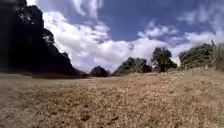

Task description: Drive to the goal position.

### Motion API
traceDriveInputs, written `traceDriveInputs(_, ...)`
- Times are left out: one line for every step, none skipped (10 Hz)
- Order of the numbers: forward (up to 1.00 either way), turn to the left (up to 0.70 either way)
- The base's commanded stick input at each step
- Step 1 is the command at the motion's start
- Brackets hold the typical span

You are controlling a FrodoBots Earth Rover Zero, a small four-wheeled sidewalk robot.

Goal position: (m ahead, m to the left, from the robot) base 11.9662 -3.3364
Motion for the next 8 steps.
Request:
traceDriveInputs(0.7, 0.0)
traceDriveInputs(0.7, 0.0)
traceDriveInputs(0.7, 0.0)
traceDriveInputs(0.7, 0.0)
traceDriveInputs(0.7, 0.0)
traceDriveInputs(0.7, 0.0)
traceDriveInputs(0.7, 0.0)
traceDriveInputs(0.7, 0.0)
